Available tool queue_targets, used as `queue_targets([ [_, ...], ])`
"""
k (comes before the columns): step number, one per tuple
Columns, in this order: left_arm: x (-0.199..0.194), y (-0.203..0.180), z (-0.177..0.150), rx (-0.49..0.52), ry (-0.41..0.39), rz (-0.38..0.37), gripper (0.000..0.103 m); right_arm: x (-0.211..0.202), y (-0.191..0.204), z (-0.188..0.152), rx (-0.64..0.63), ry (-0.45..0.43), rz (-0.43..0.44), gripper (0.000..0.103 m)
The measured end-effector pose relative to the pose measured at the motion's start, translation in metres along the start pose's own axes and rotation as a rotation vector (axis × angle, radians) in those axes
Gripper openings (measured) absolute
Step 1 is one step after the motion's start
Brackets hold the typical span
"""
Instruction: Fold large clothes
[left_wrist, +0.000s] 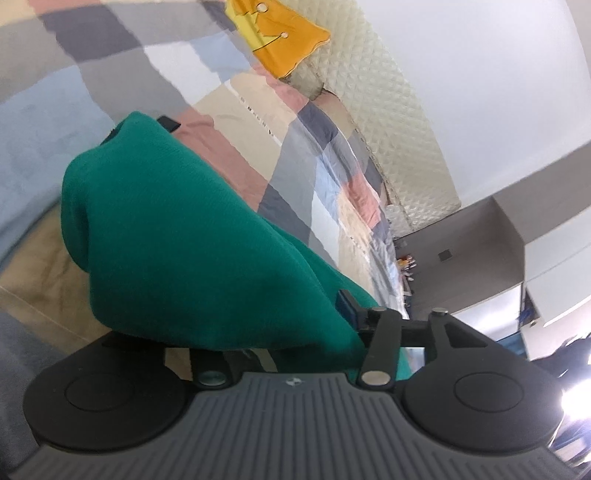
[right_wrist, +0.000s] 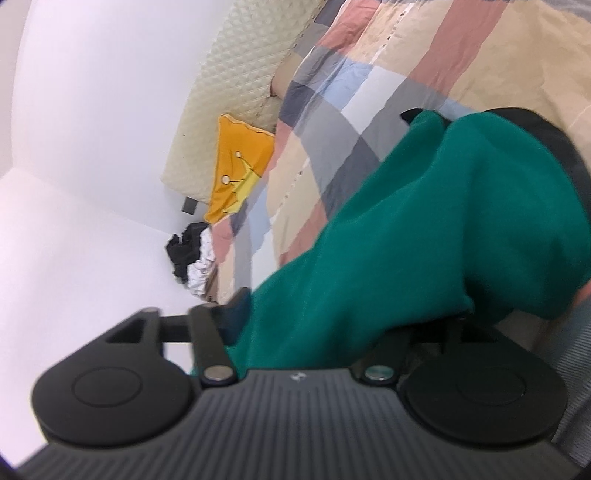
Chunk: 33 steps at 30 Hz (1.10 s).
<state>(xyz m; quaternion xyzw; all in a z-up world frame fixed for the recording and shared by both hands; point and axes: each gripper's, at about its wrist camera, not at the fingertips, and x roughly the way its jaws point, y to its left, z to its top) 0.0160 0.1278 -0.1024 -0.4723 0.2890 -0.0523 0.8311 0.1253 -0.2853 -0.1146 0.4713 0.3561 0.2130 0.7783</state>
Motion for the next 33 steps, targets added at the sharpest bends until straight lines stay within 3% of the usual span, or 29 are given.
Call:
queue_targets([
  [9,0.028,-0.015,0.036,-0.049,-0.014,-0.030,0.061,0.036,0.017,0.039,0.017,-0.005,0.007,0.075],
  [14,0.062,-0.018,0.058,-0.065,-0.023,-0.007,0.062,0.072,0.023,0.059,-0.025,0.015,-0.062,0.075],
  [21,0.112,-0.003,0.079,-0.062,-0.010,0.014,0.062,0.121,0.004,0.079,-0.031,0.037,-0.116,0.074],
  [33,0.185,0.018,0.107,0.063,0.001,0.024,0.062,0.188,-0.023,0.099,-0.151,0.028,-0.192,0.073],
])
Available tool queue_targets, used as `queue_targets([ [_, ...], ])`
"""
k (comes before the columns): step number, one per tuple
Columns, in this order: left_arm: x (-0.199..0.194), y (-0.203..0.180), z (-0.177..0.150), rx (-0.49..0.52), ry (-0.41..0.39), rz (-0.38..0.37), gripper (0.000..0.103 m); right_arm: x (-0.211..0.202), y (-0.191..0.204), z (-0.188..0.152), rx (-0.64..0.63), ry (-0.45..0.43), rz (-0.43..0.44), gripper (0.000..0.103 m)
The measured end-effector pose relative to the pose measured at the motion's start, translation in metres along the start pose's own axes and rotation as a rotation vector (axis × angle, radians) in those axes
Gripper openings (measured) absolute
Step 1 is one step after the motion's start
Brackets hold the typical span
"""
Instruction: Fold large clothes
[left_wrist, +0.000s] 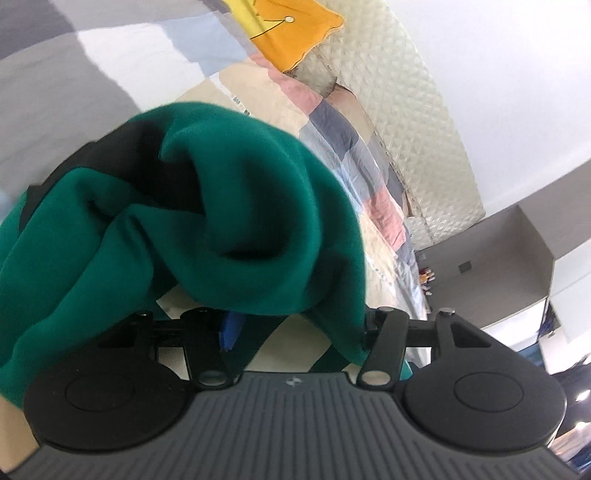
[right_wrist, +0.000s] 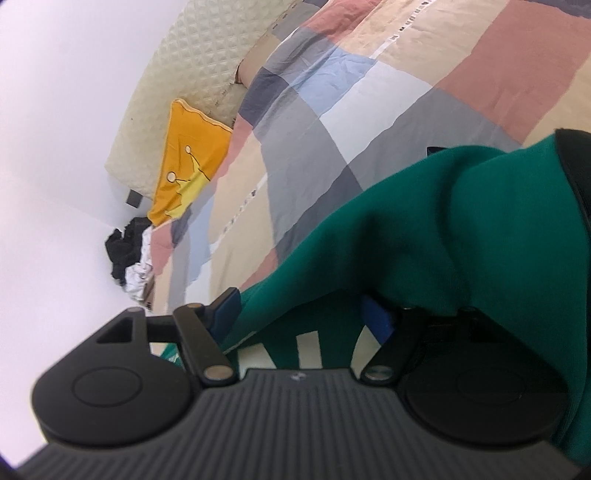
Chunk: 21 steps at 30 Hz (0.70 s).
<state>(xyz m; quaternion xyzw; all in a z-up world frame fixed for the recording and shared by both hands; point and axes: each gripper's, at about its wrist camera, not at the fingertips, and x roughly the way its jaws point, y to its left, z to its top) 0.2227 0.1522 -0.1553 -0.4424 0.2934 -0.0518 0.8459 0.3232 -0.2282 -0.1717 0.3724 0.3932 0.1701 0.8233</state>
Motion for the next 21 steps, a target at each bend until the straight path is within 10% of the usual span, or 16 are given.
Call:
queue_targets([
  [21,-0.038,-0.044,-0.027,0.341,-0.108,0.077,0.079,-0.042,0.033,-0.013,-0.165,-0.077,0.095,0.075],
])
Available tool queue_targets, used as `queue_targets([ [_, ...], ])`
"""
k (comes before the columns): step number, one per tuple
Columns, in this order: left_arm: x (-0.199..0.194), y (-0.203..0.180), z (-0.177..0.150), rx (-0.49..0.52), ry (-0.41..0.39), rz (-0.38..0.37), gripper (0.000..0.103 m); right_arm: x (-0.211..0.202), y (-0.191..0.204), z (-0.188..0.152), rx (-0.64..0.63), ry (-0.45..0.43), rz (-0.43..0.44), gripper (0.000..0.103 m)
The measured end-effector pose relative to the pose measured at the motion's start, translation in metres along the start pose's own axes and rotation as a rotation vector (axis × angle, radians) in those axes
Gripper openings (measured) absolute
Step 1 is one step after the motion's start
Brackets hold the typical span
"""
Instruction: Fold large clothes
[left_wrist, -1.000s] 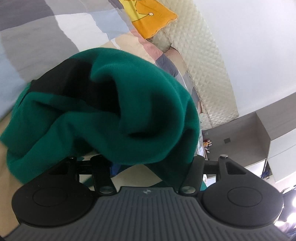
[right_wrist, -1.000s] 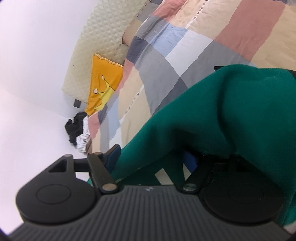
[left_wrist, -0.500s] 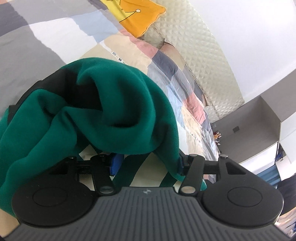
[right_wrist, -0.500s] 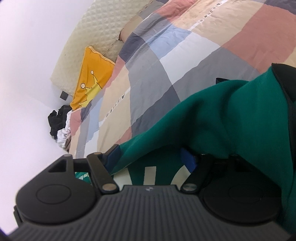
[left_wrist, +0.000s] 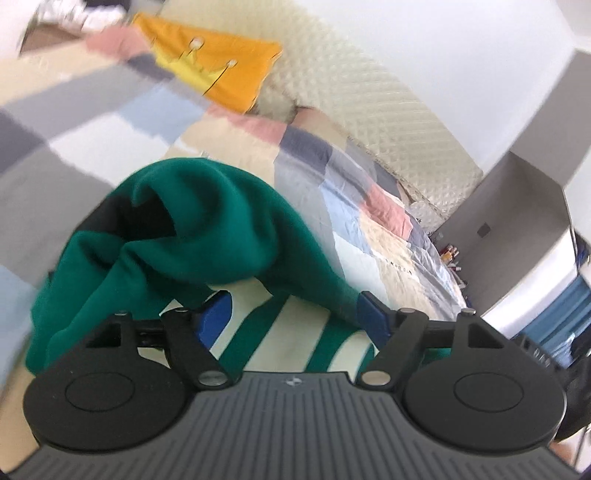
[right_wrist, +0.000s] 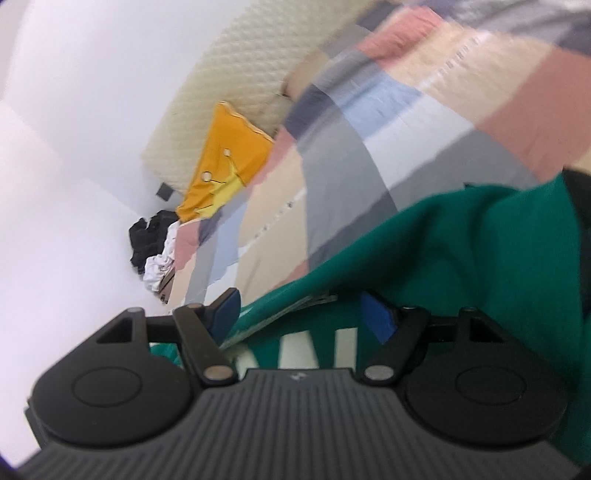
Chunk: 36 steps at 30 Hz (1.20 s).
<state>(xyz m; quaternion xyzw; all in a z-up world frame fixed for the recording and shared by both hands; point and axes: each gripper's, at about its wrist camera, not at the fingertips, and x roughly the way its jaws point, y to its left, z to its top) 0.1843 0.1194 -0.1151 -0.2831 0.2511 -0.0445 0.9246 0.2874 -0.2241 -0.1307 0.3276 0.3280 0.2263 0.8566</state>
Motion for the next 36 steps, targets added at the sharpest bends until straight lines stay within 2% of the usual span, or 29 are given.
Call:
queue_targets([
  [5,-0.001,-0.013,-0.004,0.094,-0.002,0.048,0.079,-0.016,0.017,-0.009,-0.130,-0.005,-0.015,0.075],
  [9,0.005,-0.013,-0.005,0.130,0.013,0.089,0.079,-0.017,0.018,-0.014,-0.225,-0.015,-0.124,0.075],
  [12,0.020,-0.017,-0.004,0.163,0.020,0.133,0.079,-0.015,0.007,-0.012,-0.241,-0.036,-0.237,0.071],
  [15,0.029,-0.014,-0.005,0.190,0.022,0.166,0.079,-0.018,-0.005,-0.009,-0.245,-0.094,-0.322,0.065],
  [21,0.056,-0.005,0.000,0.247,0.045,0.223,0.079,-0.010,-0.021,0.001,-0.239,-0.130,-0.398,0.063],
  [25,0.072,0.002,0.009,0.243,0.066,0.235,0.079,0.011,-0.026,0.006,-0.281,-0.105,-0.448,0.064],
  [30,0.097,0.023,0.023,0.184,0.116,0.254,0.079,0.046,-0.039,0.005,-0.327,-0.053,-0.497,0.063],
  [36,0.112,0.041,0.025,0.152,0.158,0.253,0.079,0.078,-0.056,0.013,-0.325,-0.016,-0.506,0.063],
])
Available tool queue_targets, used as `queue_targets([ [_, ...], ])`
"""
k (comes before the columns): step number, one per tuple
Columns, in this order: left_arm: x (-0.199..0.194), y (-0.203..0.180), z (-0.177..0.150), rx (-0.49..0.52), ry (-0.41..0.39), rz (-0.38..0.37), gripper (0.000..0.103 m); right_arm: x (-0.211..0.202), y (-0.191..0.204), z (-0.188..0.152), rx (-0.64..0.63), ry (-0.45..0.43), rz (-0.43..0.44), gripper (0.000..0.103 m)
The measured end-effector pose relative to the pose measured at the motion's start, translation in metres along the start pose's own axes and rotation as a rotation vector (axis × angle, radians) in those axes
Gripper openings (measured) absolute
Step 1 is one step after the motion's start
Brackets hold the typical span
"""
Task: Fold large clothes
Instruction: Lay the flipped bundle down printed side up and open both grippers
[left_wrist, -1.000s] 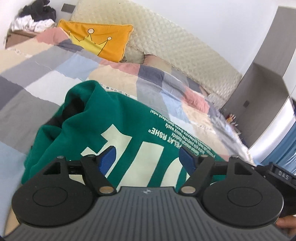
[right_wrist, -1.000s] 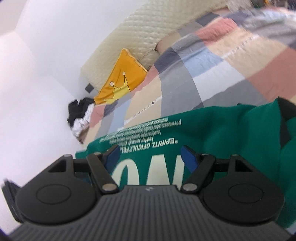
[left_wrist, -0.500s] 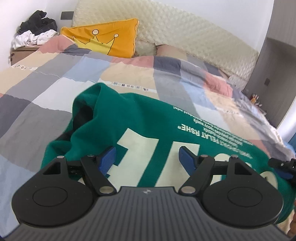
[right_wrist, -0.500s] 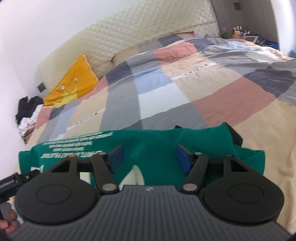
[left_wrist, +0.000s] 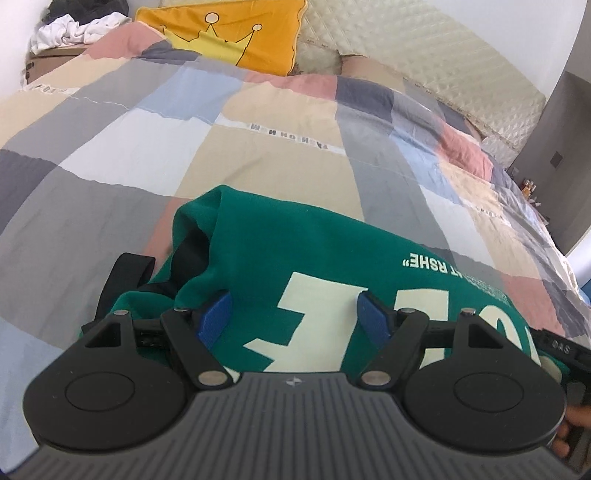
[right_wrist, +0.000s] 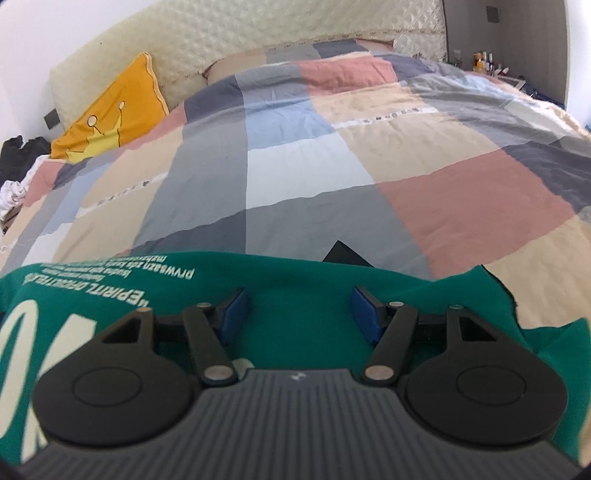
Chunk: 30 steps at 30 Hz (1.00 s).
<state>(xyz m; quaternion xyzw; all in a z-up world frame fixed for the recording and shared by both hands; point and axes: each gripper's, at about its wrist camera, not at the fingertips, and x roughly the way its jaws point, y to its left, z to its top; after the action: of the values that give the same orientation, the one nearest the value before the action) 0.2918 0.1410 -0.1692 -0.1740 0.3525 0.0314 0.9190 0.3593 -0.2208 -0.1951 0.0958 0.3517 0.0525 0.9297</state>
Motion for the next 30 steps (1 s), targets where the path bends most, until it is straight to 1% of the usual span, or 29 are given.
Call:
queue_targets([
  [3,0.001,-0.001,-0.001,0.008,-0.006,0.002,0.079,0.007,-0.003,0.001,0.018,0.000,0.004,0.063],
  [6,-0.003,-0.003,-0.004,0.017,-0.027,0.011,0.079,-0.005,0.002,0.002,0.011,-0.017,0.004,0.064],
  [9,-0.012,-0.006,-0.008,0.022,-0.045,0.014,0.079,-0.034,0.002,0.007,0.046,-0.059,0.043,0.065],
  [10,-0.017,-0.007,-0.009,0.026,-0.054,0.011,0.079,-0.049,-0.001,0.008,0.070,-0.083,0.064,0.067],
  [11,-0.022,-0.007,-0.011,0.033,-0.064,0.008,0.079,-0.060,-0.003,0.009,0.083,-0.109,0.079,0.071],
  [12,-0.029,-0.009,-0.013,0.040,-0.076,0.007,0.079,-0.074,-0.007,0.010,0.089,-0.143,0.089,0.072],
  [13,-0.036,-0.010,-0.015,0.045,-0.085,0.004,0.079,-0.086,-0.009,0.010,0.086,-0.172,0.073,0.073],
  [14,-0.043,-0.011,-0.017,0.047,-0.095,-0.002,0.079,-0.096,-0.011,0.011,0.082,-0.193,0.034,0.083],
  [15,-0.050,-0.012,-0.021,0.046,-0.104,-0.012,0.079,-0.105,-0.014,0.010,0.077,-0.221,-0.007,0.087],
  [16,-0.058,-0.014,-0.025,0.048,-0.112,-0.021,0.079,-0.112,-0.017,0.009,0.072,-0.240,-0.048,0.086],
  [17,-0.065,-0.015,-0.029,0.052,-0.122,-0.029,0.079,-0.114,-0.021,0.010,0.072,-0.240,-0.076,0.086],
  [18,-0.072,-0.018,-0.033,0.057,-0.131,-0.033,0.079,-0.113,-0.026,0.011,0.082,-0.224,-0.103,0.086],
  [20,-0.085,-0.022,-0.042,0.065,-0.147,-0.044,0.079,-0.105,-0.039,0.011,0.137,-0.161,-0.137,0.086],
  [22,-0.094,-0.026,-0.049,0.073,-0.157,-0.058,0.079,-0.090,-0.052,0.008,0.213,-0.075,-0.117,0.085],
  [24,-0.098,-0.031,-0.054,0.085,-0.159,-0.064,0.079,-0.078,-0.059,0.003,0.252,-0.035,-0.075,0.087],
  [27,-0.098,-0.036,-0.058,0.099,-0.161,-0.058,0.079,-0.069,-0.055,-0.001,0.223,-0.021,-0.061,0.087],
  [30,-0.095,-0.036,-0.062,0.109,-0.155,-0.050,0.079,-0.063,-0.050,-0.003,0.172,0.021,-0.080,0.087],
])
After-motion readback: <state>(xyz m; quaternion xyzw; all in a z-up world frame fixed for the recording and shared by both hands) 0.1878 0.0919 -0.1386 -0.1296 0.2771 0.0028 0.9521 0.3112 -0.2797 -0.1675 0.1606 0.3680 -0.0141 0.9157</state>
